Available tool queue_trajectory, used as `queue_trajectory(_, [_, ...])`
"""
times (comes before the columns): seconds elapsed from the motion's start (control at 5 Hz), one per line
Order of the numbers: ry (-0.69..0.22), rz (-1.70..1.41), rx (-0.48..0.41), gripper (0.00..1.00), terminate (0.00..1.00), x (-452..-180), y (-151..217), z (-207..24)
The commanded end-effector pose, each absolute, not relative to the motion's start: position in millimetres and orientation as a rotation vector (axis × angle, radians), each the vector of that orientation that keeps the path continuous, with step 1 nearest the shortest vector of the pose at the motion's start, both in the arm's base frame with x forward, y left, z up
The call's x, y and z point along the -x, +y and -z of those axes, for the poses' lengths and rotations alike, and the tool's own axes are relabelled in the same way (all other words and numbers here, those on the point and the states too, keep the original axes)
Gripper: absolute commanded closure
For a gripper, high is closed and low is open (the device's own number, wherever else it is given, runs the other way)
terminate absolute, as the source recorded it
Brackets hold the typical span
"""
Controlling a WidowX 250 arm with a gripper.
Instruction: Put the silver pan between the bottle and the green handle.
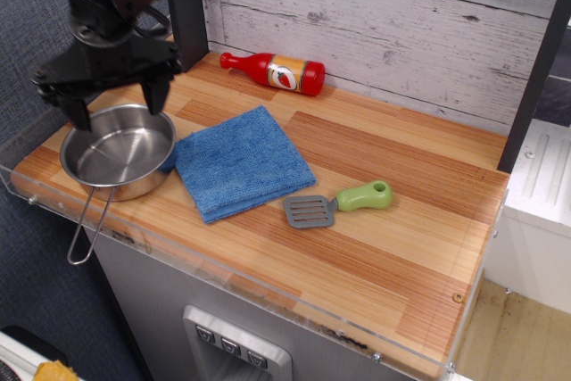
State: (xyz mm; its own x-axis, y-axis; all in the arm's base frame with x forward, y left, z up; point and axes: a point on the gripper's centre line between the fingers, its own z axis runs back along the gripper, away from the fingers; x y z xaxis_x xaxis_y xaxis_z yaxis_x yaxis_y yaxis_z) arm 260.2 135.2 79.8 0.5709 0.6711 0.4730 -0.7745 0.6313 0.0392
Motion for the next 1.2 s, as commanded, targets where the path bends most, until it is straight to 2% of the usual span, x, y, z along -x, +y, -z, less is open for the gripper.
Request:
queue_trajectory(0.0, [-0.434, -0.837, -0.248, 0.0, 0.0, -265.8, 128.4, -62.6])
queue_trajectory(0.6, [-0.399, -0.787, -0.269, 0.0, 0.0, -261.2, 126.0, -32.3])
queue_trajectory(0.8, [-0.397, -0.79, -0.276, 0.0, 0.0, -259.0, 126.7, -29.5])
queue_trajectory(1.0, [-0.406, -0.789, -0.267, 1.0, 0.0, -257.4, 126.9, -28.3])
